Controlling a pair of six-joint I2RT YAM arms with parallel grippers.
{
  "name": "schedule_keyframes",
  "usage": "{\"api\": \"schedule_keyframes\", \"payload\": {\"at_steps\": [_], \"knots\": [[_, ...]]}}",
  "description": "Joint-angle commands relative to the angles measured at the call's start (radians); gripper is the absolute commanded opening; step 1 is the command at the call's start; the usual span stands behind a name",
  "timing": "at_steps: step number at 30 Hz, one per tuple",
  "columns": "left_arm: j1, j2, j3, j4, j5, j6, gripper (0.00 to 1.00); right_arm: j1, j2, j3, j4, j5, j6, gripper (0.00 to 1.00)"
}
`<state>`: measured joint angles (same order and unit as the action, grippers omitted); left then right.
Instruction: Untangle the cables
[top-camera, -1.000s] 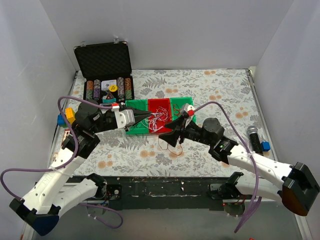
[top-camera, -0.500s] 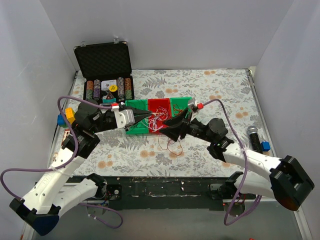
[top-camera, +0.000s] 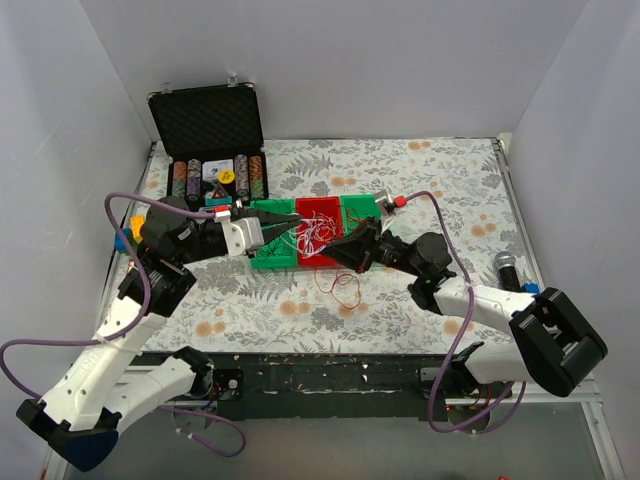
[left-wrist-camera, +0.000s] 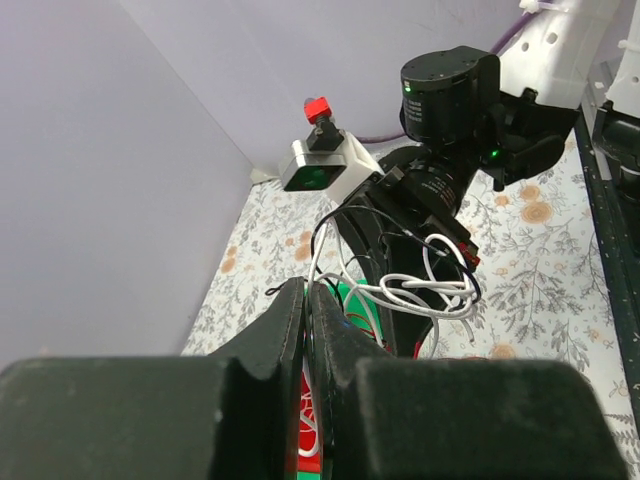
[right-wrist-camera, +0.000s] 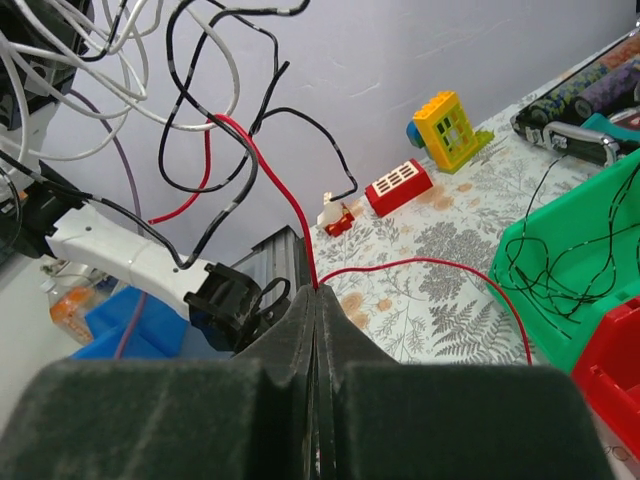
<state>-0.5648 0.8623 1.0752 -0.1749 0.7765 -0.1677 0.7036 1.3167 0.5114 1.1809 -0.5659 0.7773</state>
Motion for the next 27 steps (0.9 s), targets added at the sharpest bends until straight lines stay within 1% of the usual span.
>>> {"api": "schedule_keyframes", "payload": {"at_steps": [1, 3, 9, 12, 16, 18, 22, 26, 27], "knots": [[-0.001, -0.009, 0.057, 0.06, -0.048, 0.005, 0.0, -0.018, -0.091, 0.001, -0.059, 0.001, -0.065, 0.01], [-0.001, -0.008, 0.066, 0.11, -0.089, -0.003, 0.0, -0.018, -0.132, -0.016, -0.18, 0.033, -0.124, 0.01], [0.0, 0.007, 0.112, 0.254, -0.19, -0.047, 0.0, -0.024, -0.2, -0.111, -0.392, 0.138, -0.233, 0.01], [-0.001, 0.006, 0.123, 0.305, -0.232, -0.062, 0.0, -0.027, -0.238, -0.165, -0.461, 0.208, -0.274, 0.01], [-0.001, 0.003, 0.123, 0.36, -0.293, -0.062, 0.0, -0.029, -0.283, -0.211, -0.541, 0.253, -0.318, 0.01], [-0.001, 0.001, 0.123, 0.356, -0.298, -0.049, 0.0, -0.029, -0.298, -0.206, -0.591, 0.259, -0.348, 0.01], [-0.001, -0.014, 0.094, 0.336, -0.283, -0.038, 0.0, -0.027, -0.317, -0.168, -0.766, 0.294, -0.418, 0.01], [-0.001, -0.023, 0.071, 0.328, -0.269, -0.032, 0.0, -0.021, -0.283, -0.117, -0.935, 0.345, -0.469, 0.01], [-0.001, -0.022, 0.069, 0.325, -0.27, -0.032, 0.0, -0.016, -0.271, -0.097, -0.979, 0.359, -0.481, 0.04]]}}
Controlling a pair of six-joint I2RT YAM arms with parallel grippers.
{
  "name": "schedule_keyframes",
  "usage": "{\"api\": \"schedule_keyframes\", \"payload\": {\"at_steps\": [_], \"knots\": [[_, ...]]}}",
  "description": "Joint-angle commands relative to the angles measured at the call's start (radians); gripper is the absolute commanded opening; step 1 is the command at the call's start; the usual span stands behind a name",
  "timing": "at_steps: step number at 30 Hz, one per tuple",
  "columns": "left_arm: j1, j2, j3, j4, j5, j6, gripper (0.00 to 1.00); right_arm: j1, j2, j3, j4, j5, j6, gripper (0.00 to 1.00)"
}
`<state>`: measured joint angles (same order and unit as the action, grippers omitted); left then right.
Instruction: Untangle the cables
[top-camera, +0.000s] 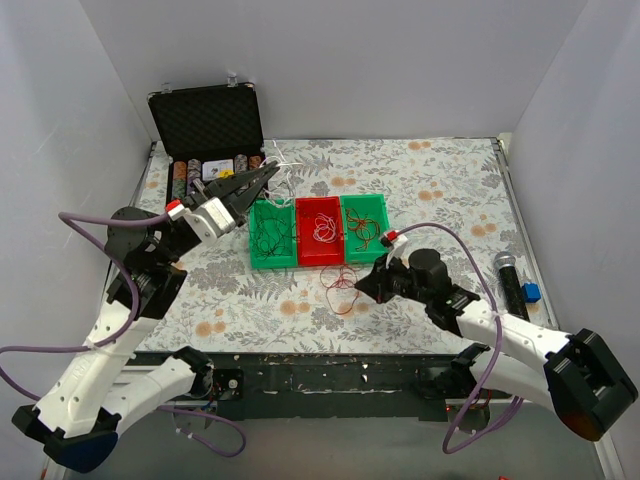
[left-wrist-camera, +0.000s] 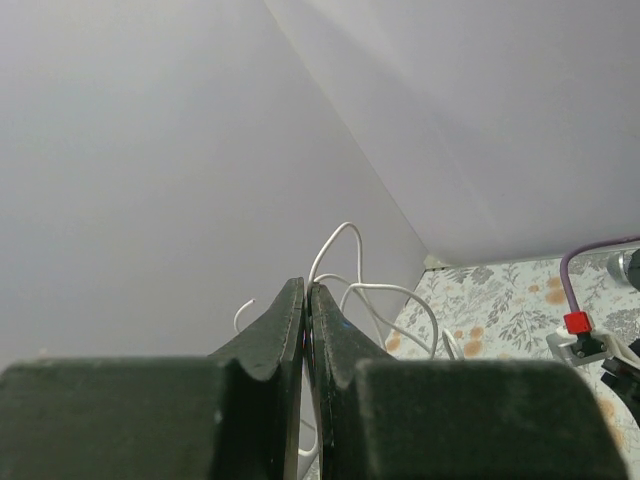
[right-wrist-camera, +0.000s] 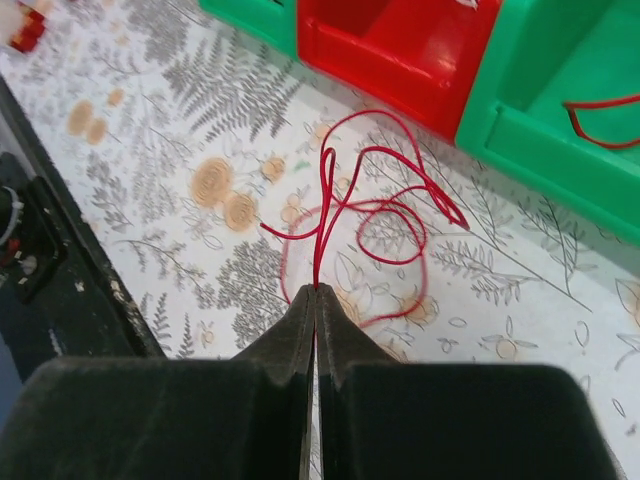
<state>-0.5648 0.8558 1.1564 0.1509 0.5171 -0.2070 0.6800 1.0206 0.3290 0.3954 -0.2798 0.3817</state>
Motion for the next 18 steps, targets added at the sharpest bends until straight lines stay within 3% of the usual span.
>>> {"api": "schedule_keyframes", "payload": {"at_steps": [1, 7, 10, 18], "knots": [[-0.001, -0.017, -0.014, -0.002, -0.012, 0.008, 0.0, 0.015, 0.042, 0.106, -0.235, 0.102, -0.104, 0.08], [0.0, -0.023, -0.035, -0.027, -0.003, 0.012, 0.0, 0.056, 0.073, 0.217, -0.371, 0.196, -0.153, 0.48], [-0.001, -0.031, -0.044, -0.039, 0.003, 0.02, 0.0, 0.065, 0.076, 0.246, -0.389, 0.169, -0.171, 0.82], [-0.001, -0.04, -0.06, -0.051, 0.018, 0.04, 0.0, 0.099, 0.067, 0.283, -0.429, 0.261, -0.24, 0.88]]}}
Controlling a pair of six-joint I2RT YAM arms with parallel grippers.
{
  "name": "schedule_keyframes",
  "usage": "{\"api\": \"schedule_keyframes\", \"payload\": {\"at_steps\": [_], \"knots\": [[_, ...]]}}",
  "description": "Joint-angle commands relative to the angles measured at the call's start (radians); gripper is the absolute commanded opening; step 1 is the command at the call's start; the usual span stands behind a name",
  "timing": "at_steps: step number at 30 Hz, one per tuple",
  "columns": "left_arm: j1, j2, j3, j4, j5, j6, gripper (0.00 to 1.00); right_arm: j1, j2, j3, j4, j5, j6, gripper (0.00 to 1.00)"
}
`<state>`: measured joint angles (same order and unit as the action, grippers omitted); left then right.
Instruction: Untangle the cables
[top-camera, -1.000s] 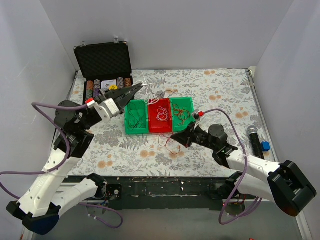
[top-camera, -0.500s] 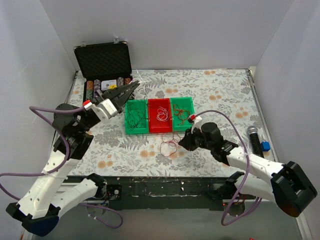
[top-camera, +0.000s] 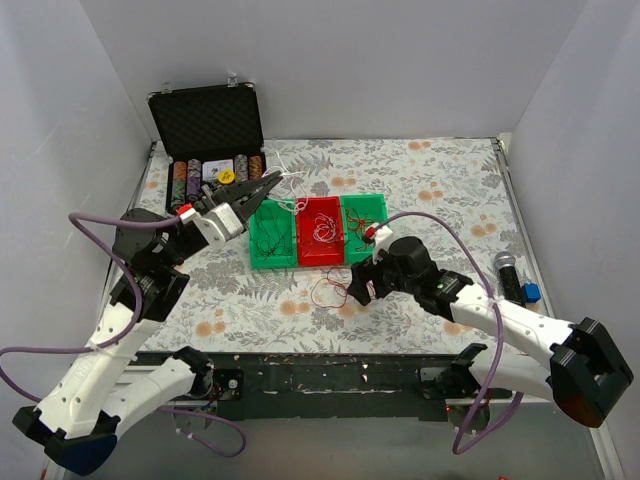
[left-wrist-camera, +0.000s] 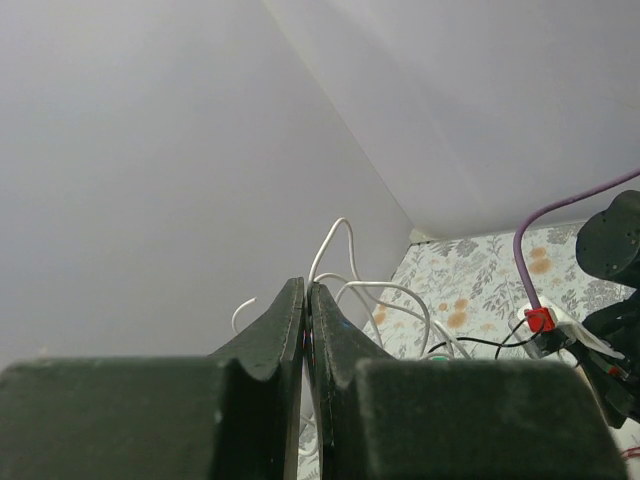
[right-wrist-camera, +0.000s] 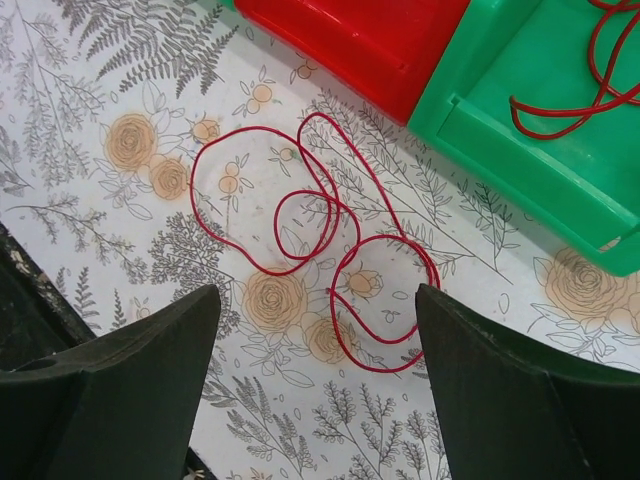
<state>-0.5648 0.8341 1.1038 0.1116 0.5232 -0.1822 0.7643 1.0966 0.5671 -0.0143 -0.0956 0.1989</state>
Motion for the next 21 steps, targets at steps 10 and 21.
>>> {"api": "schedule_keyframes", "payload": {"at_steps": [10, 21], "knots": [[0.0, -0.027, -0.007, -0.007, 0.008, 0.016, 0.0, 0.036, 0.166, 0.044, 0.111, 0.074, -0.07, 0.89], [0.005, -0.036, -0.004, -0.012, 0.011, 0.027, 0.0, 0.035, 0.255, -0.009, 0.286, -0.061, -0.015, 0.9]]}}
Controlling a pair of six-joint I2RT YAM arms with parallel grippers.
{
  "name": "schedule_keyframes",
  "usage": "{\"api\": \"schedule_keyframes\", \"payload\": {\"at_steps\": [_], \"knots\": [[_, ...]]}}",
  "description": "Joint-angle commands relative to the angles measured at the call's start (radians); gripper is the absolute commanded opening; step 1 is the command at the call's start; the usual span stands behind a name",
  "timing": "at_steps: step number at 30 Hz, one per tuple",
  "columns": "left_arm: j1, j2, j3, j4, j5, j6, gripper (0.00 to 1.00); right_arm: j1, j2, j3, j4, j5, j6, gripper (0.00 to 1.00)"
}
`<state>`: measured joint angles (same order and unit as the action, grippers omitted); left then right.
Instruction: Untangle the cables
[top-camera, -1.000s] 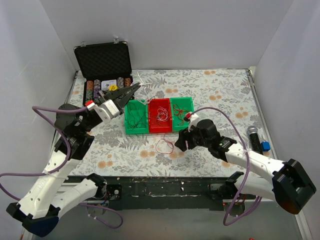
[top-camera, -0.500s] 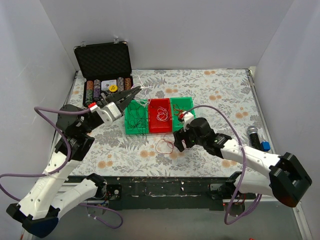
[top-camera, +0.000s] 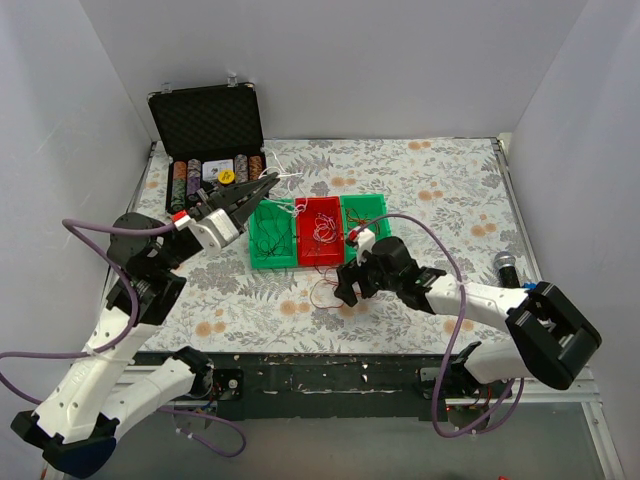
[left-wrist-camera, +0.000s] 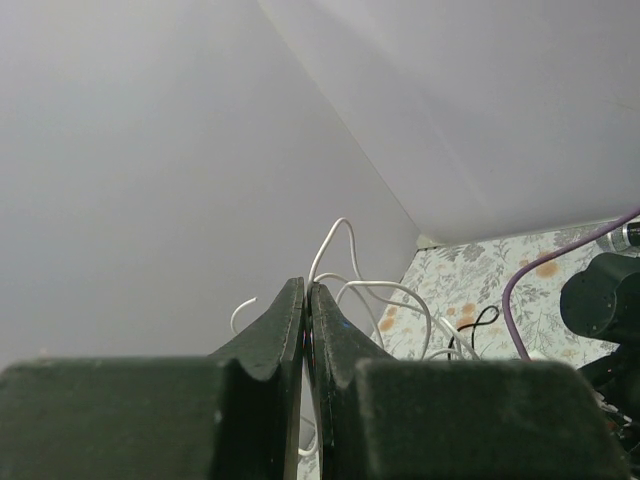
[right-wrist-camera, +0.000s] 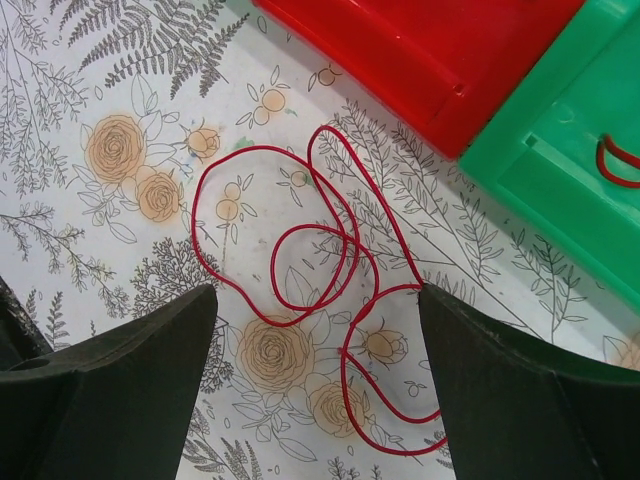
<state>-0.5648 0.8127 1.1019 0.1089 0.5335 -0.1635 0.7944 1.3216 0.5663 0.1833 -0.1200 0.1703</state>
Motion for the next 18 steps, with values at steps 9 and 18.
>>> {"api": "schedule_keyframes", "payload": {"at_steps": [9, 18], "knots": [[0.009, -0.017, 0.0, -0.002, 0.005, 0.007, 0.0, 0.04, 0.111, 0.017, 0.085, 0.023, -0.066, 0.91], [0.011, -0.024, -0.002, -0.002, 0.002, 0.002, 0.0, 0.092, 0.222, 0.064, 0.085, 0.198, -0.046, 0.7]]}}
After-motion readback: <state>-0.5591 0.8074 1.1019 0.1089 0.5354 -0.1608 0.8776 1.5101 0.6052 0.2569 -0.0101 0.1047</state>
